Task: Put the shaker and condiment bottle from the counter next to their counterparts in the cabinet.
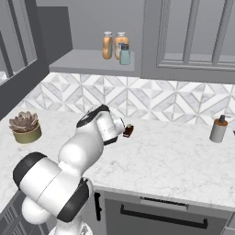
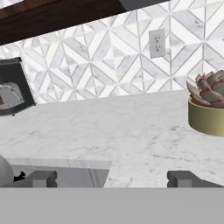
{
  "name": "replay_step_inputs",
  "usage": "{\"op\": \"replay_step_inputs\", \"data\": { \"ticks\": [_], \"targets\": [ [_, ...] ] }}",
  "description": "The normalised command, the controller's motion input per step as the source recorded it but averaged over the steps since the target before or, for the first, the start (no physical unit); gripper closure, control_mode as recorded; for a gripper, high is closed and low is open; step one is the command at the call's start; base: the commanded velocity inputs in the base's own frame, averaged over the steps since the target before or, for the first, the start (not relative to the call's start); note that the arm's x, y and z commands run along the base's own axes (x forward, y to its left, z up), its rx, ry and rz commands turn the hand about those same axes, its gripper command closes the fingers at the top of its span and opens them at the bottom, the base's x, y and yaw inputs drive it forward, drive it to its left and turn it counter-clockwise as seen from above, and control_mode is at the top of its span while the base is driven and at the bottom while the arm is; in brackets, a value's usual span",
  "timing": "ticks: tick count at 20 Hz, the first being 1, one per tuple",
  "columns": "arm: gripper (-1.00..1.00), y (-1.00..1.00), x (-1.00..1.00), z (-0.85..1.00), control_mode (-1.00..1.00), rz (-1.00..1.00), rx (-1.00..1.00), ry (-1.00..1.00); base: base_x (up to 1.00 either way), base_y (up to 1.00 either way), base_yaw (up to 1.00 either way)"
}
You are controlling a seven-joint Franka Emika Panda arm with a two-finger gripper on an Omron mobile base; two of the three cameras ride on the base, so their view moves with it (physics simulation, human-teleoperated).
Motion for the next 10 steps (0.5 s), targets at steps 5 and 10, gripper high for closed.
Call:
{"op": "replay_step_inputs", "data": {
  "ticks": [5, 10],
  "targets": [
    [-1.0, 0.0, 0.0, -0.24, -1.0, 0.0, -0.01, -0.03, 0.0, 0.0, 0.0],
    [-1.0, 0.0, 0.0, -0.22, -1.0, 0.0, 0.0, -0.04, 0.0, 0.0, 0.0]
  ]
}}
